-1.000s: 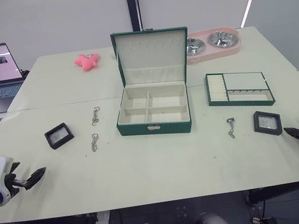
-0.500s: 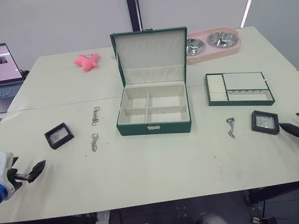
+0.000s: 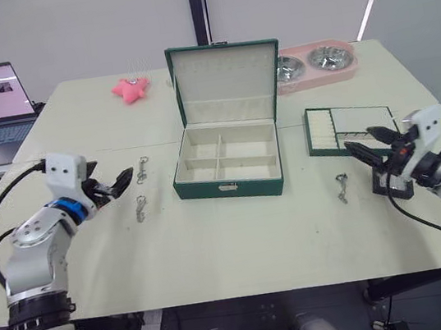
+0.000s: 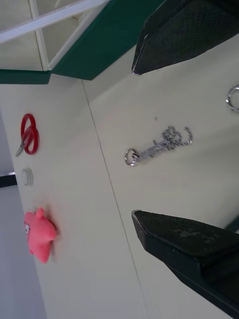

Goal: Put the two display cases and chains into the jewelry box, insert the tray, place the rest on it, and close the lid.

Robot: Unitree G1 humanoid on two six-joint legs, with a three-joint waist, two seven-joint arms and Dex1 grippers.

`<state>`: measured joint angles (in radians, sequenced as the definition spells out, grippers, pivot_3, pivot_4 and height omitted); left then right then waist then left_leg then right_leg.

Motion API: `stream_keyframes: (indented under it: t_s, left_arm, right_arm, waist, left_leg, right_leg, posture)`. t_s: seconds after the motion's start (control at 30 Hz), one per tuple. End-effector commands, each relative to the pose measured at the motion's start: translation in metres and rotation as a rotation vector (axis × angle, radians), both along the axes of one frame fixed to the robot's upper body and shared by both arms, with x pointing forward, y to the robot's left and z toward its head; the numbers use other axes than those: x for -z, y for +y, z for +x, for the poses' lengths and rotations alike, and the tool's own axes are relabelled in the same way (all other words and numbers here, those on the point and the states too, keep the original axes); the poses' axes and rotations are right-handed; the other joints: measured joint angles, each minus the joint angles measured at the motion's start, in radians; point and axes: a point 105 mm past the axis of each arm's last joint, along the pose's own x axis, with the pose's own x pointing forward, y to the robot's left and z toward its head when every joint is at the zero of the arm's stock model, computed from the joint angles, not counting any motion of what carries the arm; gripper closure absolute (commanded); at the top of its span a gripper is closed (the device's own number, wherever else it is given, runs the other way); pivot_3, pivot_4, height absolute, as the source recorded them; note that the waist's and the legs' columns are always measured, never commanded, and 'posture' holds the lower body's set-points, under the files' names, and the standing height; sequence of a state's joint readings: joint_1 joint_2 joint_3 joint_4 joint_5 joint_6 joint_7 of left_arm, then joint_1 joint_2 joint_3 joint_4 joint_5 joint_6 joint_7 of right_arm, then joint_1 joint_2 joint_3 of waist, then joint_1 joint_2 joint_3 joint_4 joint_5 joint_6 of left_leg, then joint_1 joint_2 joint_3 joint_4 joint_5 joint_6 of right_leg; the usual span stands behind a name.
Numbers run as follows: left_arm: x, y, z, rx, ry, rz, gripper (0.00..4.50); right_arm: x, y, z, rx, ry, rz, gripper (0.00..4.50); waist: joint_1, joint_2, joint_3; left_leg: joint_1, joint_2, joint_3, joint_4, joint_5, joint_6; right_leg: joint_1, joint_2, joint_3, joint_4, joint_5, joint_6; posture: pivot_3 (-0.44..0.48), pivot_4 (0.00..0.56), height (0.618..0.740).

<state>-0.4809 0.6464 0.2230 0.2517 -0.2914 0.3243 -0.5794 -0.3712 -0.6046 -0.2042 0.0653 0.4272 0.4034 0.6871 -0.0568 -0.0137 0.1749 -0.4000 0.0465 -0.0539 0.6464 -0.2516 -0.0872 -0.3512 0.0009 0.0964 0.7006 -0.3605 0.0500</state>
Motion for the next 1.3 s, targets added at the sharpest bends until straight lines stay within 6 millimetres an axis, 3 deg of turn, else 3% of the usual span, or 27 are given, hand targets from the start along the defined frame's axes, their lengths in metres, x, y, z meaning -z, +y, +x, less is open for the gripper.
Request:
stream_keyframes:
  t_s: [0.03, 0.23, 0.4, 0.5, 0.73, 0.87, 1.3]
  left_arm:
    - [-0.005, -0.012, 0.012, 0.004, -0.017, 0.020, 0.39]
    - [0.013, -0.037, 0.029, 0.051, 0.033, 0.027, 2.17]
    - [0.029, -0.043, 0.033, 0.061, 0.078, 0.043, 3.73]
    - [0.035, -0.050, 0.033, 0.085, 0.094, 0.041, 4.48]
    - [0.042, -0.069, 0.028, 0.163, 0.115, 0.036, 4.48]
    - [0.049, -0.084, 0.016, 0.248, 0.142, 0.037, 4.48]
    - [0.058, -0.100, -0.010, 0.327, 0.191, 0.034, 4.48]
  right_arm:
    - [-0.012, 0.022, 0.010, -0.025, -0.043, -0.037, 1.89]
    - [0.002, 0.064, 0.022, -0.078, -0.009, -0.097, 3.35]
    - [0.015, 0.084, 0.030, -0.089, 0.013, -0.143, 4.47]
    - [0.020, 0.093, 0.032, -0.096, 0.024, -0.143, 4.50]
    - [0.020, 0.108, 0.030, -0.147, 0.026, -0.132, 4.50]
    - [0.019, 0.114, 0.029, -0.176, 0.021, -0.129, 4.50]
    - [0.024, 0.124, 0.019, -0.235, 0.038, -0.117, 4.50]
  waist:
    - [-0.001, 0.000, 0.000]
    - [-0.001, 0.000, 0.000]
    - [-0.002, 0.000, 0.000]
    - [-0.001, 0.000, 0.000]
    - [-0.001, 0.000, 0.000]
    - [-0.003, 0.000, 0.000]
    - [-0.003, 0.000, 0.000]
  left_leg:
    - [0.000, 0.000, 0.000, 0.000, 0.000, 0.000]
    - [-0.001, 0.000, 0.000, 0.000, 0.000, 0.000]
    - [-0.001, 0.000, 0.000, 0.000, 0.000, 0.000]
    - [-0.001, 0.000, 0.000, 0.000, 0.000, 0.000]
    - [-0.001, 0.000, 0.000, 0.000, 0.000, 0.000]
    - [-0.001, 0.000, 0.000, 0.000, 0.000, 0.000]
    - [-0.001, 0.000, 0.000, 0.000, 0.000, 0.000]
  right_leg:
    - [0.000, 0.000, 0.000, 0.000, 0.000, 0.000]
    - [-0.001, 0.000, 0.000, 0.000, 0.000, 0.000]
    - [-0.002, 0.000, 0.000, 0.001, 0.000, 0.000]
    - [-0.002, 0.000, 0.000, 0.001, 0.000, 0.000]
    - [-0.002, 0.000, 0.000, 0.001, 0.000, 0.000]
    - [-0.002, 0.000, 0.000, 0.001, 0.000, 0.000]
    - [-0.002, 0.000, 0.000, 0.001, 0.000, 0.000]
  posture:
    - [0.000, 0.150, 0.740]
    - [0.000, 0.150, 0.740]
    - [0.000, 0.150, 0.740]
    - [0.000, 0.150, 0.740]
    - [0.000, 0.150, 0.740]
    - [0.000, 0.150, 0.740]
    - [0.000, 0.150, 0.740]
